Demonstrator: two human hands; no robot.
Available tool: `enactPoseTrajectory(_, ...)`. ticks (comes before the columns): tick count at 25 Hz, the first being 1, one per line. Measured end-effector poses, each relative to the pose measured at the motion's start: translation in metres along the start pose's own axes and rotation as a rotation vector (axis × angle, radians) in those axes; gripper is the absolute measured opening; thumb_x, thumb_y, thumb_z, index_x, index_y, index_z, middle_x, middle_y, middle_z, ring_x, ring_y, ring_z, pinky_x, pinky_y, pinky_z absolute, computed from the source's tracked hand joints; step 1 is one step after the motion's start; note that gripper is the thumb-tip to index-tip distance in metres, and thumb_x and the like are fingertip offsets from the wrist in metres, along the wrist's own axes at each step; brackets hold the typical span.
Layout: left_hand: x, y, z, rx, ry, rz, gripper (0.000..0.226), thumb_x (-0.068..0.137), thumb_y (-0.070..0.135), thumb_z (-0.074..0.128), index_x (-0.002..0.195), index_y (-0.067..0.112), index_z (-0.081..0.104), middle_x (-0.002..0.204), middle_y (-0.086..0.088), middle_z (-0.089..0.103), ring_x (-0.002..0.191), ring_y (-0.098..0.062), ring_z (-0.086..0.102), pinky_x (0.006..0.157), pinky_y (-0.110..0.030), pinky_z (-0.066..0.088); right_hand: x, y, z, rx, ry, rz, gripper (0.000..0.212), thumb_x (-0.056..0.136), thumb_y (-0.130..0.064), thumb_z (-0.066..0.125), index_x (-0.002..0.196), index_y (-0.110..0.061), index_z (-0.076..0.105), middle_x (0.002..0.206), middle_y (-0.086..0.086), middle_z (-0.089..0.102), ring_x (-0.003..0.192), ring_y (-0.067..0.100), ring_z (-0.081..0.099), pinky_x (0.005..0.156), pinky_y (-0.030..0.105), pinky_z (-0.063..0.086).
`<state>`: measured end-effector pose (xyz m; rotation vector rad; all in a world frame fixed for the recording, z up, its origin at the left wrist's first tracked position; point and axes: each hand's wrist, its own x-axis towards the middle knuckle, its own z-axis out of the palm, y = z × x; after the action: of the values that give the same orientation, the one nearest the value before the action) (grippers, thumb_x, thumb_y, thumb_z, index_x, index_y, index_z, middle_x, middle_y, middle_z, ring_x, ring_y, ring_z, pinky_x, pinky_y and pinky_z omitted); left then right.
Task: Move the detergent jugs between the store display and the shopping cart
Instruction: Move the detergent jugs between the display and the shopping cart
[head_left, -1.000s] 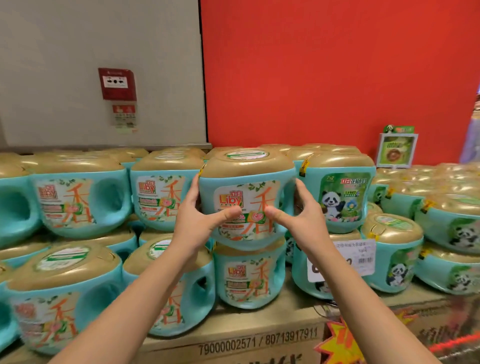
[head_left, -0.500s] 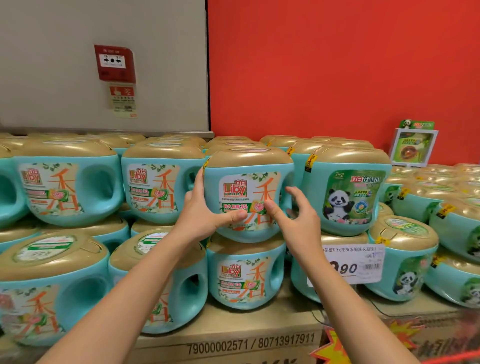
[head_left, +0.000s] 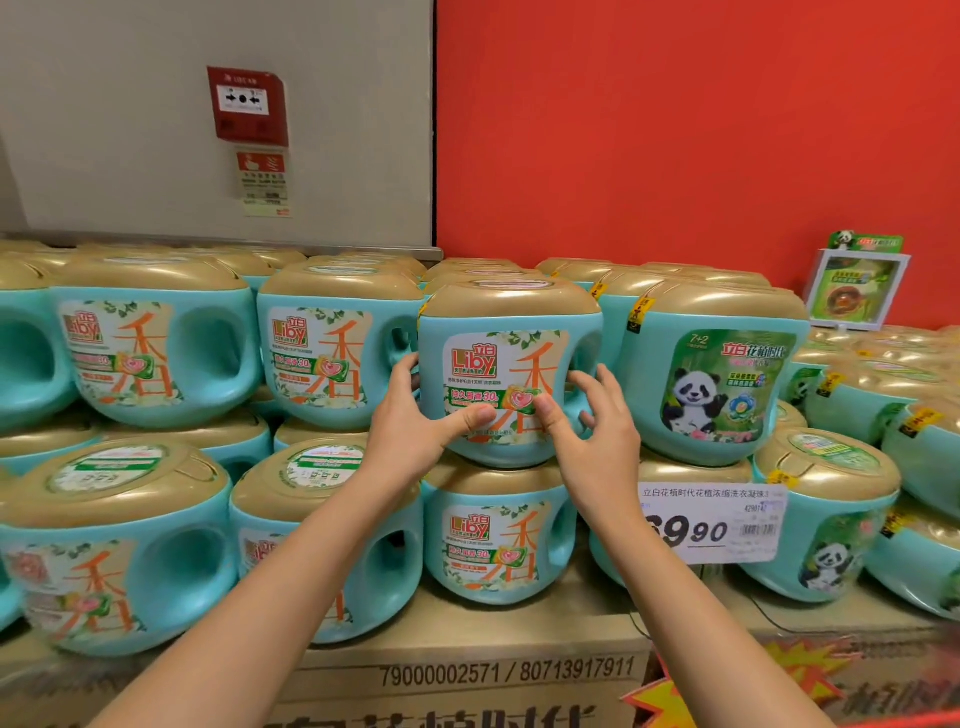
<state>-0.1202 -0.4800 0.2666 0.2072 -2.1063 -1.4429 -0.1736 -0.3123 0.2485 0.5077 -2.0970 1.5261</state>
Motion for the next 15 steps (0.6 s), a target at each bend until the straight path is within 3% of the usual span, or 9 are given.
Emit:
enactPoseTrajectory(3, -0.001, 0.0, -0.005, 0.048, -0.019, 0.021, 0.117, 0.052, 0.055, 0.082, 0.15, 0.024, 0.026, 0.144, 0.003, 0.049, 0.128, -0.018, 0.051, 0.106, -0.044, 0.044, -0.006, -0.001, -0.005, 0.047, -0.001, -0.005, 0.041, 0.088, -0.033, 0.067, 0.126, -0.019, 0.058, 0.152, 0.004, 0.037, 0.139, 0.019, 0.037, 0.112, 0.044, 0.035)
enactPoseTrajectory(5, -0.008, -0.004, -0.007, 0.093, -0.007, 0.016, 0.106, 0.064, 0.042, 0.086, 0.15, 0.023, 0.027, 0.147, 0.001, 0.046, 0.129, -0.016, 0.049, 0.107, -0.044, 0.044, -0.023, 0.006, -0.009, 0.126, 0.089, -0.012, 0.033, 0.089, -0.026, 0.066, 0.12, -0.019, 0.055, 0.138, 0.001, 0.049, 0.129, 0.011, 0.045, 0.109, 0.041, 0.039)
enactPoseTrajectory(8, -0.051, -0.023, -0.009, 0.143, 0.163, 0.217, 0.069, 0.076, 0.027, 0.08, 0.133, 0.035, 0.042, 0.135, 0.01, 0.051, 0.118, -0.002, 0.051, 0.101, -0.031, 0.047, -0.063, 0.02, -0.008, 0.21, 0.139, 0.044, 0.028, 0.089, -0.016, 0.066, 0.113, -0.022, 0.052, 0.113, -0.003, 0.054, 0.109, 0.006, 0.054, 0.099, 0.039, 0.049)
enactPoseTrajectory(10, -0.083, -0.045, -0.016, 0.294, 0.334, 0.361, 0.056, 0.078, 0.032, 0.074, 0.127, 0.034, 0.048, 0.128, 0.013, 0.051, 0.118, -0.006, 0.049, 0.102, -0.034, 0.043, -0.083, 0.027, -0.004, 0.147, 0.069, 0.001, 0.033, 0.088, -0.014, 0.068, 0.115, -0.02, 0.051, 0.112, -0.005, 0.054, 0.109, 0.008, 0.054, 0.097, 0.034, 0.049)
enactPoseTrajectory(13, -0.102, -0.084, -0.034, 0.498, 0.542, 0.237, 0.082, 0.069, 0.032, 0.084, 0.138, 0.023, 0.041, 0.146, -0.003, 0.037, 0.135, -0.026, 0.03, 0.109, -0.055, 0.028, -0.093, 0.033, -0.002, -0.029, 0.014, -0.154, 0.043, 0.085, -0.017, 0.072, 0.123, -0.012, 0.052, 0.119, -0.003, 0.054, 0.112, 0.013, 0.054, 0.096, 0.027, 0.045)
enactPoseTrajectory(15, -0.104, -0.101, -0.042, 0.495, 0.531, 0.082, 0.106, 0.061, 0.03, 0.09, 0.146, 0.023, 0.028, 0.154, -0.006, 0.021, 0.141, -0.026, 0.017, 0.113, -0.056, 0.02, -0.099, 0.04, 0.001, -0.122, -0.02, -0.065, 0.052, 0.083, -0.031, 0.074, 0.126, -0.014, 0.051, 0.119, -0.006, 0.055, 0.113, 0.013, 0.054, 0.092, 0.027, 0.045)
